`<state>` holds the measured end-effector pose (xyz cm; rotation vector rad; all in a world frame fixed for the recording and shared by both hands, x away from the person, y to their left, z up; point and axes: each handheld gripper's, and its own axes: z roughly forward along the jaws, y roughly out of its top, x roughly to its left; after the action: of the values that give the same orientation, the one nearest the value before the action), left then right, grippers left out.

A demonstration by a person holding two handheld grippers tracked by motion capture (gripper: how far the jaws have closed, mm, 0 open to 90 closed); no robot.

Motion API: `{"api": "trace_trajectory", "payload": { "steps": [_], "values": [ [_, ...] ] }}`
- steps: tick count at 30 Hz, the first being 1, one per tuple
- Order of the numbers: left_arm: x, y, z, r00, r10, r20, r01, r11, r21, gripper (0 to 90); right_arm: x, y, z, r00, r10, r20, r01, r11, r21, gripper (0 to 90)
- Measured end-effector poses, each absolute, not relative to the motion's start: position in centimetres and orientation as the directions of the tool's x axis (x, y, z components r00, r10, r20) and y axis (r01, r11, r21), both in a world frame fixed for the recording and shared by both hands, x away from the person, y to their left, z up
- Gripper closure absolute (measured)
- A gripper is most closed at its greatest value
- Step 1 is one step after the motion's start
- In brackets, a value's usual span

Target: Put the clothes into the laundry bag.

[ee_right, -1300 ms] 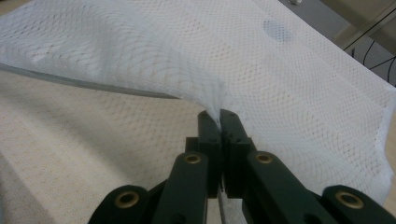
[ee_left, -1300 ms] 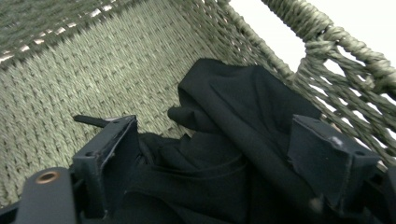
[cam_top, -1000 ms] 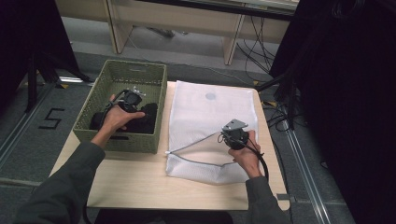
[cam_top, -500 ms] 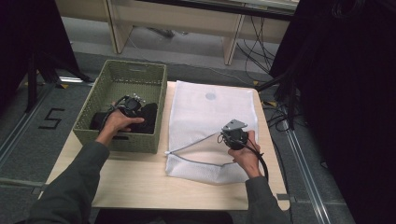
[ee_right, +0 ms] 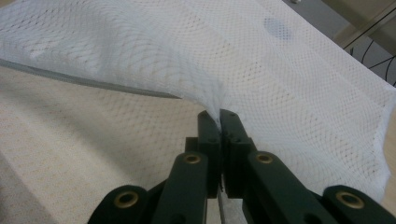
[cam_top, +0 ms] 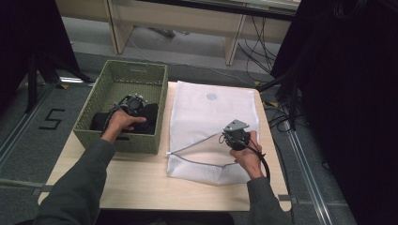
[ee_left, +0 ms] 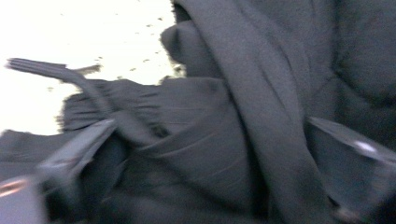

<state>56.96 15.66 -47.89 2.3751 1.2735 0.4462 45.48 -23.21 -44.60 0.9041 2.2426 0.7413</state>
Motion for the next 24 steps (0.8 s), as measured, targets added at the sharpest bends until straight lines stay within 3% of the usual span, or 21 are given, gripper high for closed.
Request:
{"api": "trace_trajectory", "payload": {
  "steps": [2,14,16,18,21,24],
  "values": [
    [57.3,15.4,-48.1,0.551,0.829,0.092,0.707,-0.523,0.477,0.0,45.5,-23.2,-44.6,-0.590,0.741,-0.320,0.407,0.615,0.676,88.8],
    [57.8,14.9,-48.7,0.543,0.830,0.127,0.709,-0.534,0.461,2.2,45.4,-23.2,-44.4,-0.594,0.738,-0.321,0.400,0.617,0.678,88.7],
    [57.8,15.3,-48.4,0.519,0.848,0.108,0.721,-0.502,0.477,13.1,45.3,-23.3,-44.4,-0.583,0.749,-0.314,0.408,0.604,0.684,88.6],
    [57.5,16.0,-48.4,0.493,0.853,0.170,0.701,-0.505,0.504,45.4,45.3,-23.4,-44.4,-0.596,0.741,-0.311,0.394,0.607,0.690,88.5],
    [57.6,16.2,-48.1,0.490,0.853,0.179,0.702,-0.508,0.499,61.9,45.3,-23.5,-44.4,-0.591,0.746,-0.308,0.399,0.602,0.691,88.7],
    [58.0,16.1,-47.8,0.480,0.863,0.157,0.725,-0.491,0.483,70.1,45.4,-23.6,-44.4,-0.591,0.743,-0.314,0.398,0.607,0.688,88.8]
  ]
}}
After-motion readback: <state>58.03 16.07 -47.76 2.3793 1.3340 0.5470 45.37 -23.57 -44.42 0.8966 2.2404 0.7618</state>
